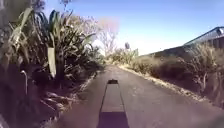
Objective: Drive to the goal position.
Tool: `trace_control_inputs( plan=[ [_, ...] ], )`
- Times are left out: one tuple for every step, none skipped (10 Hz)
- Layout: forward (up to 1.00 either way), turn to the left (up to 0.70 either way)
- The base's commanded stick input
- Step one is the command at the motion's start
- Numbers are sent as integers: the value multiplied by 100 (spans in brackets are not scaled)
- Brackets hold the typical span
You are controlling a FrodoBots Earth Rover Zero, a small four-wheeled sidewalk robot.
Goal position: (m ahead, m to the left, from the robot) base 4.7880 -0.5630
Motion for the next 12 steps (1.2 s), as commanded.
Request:
trace_control_inputs(
  plan=[
    [85,0],
    [85,0],
    [85,0],
    [85,0],
    [85,0],
    [85,0],
    [85,0],
    [85,0],
    [85,0],
    [85,0],
    [85,0],
    [85,0]
  ],
)
